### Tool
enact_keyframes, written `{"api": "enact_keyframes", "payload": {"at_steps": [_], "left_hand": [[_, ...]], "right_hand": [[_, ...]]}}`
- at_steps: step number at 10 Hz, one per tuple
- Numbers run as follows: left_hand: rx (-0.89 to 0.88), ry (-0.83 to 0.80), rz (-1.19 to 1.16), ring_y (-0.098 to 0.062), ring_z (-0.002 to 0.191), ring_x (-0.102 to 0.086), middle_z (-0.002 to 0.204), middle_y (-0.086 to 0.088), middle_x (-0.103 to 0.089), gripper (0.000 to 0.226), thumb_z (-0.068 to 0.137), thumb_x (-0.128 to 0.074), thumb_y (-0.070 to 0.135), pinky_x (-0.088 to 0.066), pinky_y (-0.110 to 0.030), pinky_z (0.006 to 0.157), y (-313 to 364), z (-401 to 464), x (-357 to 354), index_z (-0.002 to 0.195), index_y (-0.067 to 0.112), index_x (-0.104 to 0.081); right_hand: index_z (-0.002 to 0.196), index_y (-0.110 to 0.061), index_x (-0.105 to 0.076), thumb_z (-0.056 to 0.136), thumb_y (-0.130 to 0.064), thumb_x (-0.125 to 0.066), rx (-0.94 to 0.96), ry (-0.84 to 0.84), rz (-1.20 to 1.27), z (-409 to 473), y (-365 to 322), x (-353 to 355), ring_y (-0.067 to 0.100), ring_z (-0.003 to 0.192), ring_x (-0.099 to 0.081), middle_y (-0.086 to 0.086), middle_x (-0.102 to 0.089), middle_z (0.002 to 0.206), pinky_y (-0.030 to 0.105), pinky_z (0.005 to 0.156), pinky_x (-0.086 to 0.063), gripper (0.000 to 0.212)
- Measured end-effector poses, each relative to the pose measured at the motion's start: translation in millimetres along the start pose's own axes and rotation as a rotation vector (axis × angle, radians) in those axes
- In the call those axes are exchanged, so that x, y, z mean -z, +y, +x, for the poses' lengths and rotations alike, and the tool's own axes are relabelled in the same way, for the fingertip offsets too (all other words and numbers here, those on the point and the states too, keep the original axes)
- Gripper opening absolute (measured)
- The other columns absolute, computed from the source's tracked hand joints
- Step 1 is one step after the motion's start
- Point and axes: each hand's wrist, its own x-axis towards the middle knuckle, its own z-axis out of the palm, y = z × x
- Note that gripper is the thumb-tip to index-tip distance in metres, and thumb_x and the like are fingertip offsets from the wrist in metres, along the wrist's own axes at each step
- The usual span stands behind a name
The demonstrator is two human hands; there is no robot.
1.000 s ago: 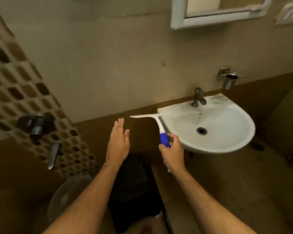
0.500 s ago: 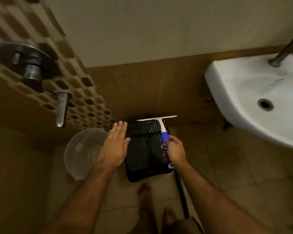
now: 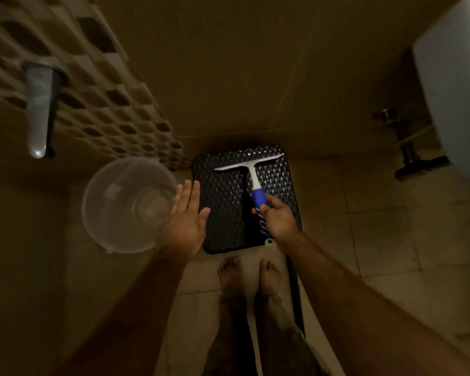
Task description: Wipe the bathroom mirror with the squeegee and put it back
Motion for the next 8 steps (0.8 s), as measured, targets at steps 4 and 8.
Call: {"api": "enact_keyframes", "payload": {"at_steps": [4,8], "left_hand": [[0.035,-0.026,-0.030,-0.019,0.155,-0.004,0.167,-0.004,-0.010,0.061,0.106,-0.034,0.034,-0.009,-0.034,0.125,0.7,1.8,-17.7,0.159,0.012,-0.014],[-0.052,0.161,0.080,-0.020,0.155,-0.003,0.167,-0.006,-0.011,0.063,0.105,-0.037,0.037,-0.008,-0.038,0.125,57.2,-3.7,61.2,0.159,0.011,-0.017]], "right_hand": [[0.119,-0.005,-0.062,0.092,-0.009,-0.056,0.011,0.080,-0.081,44.0,16.1,-3.4,0.017,0.066,-0.057,0.013,-0.066,0.089,0.028,0.062,-0.048,0.027],[0.152,-0.012,-0.016,0.096,-0.047,-0.040,0.903,0.349,-0.965,-39.8,-71.5,27.7,0.030,0.147,-0.002,0.013,-0.013,0.160,0.044,0.120,-0.010,0.070]]}}
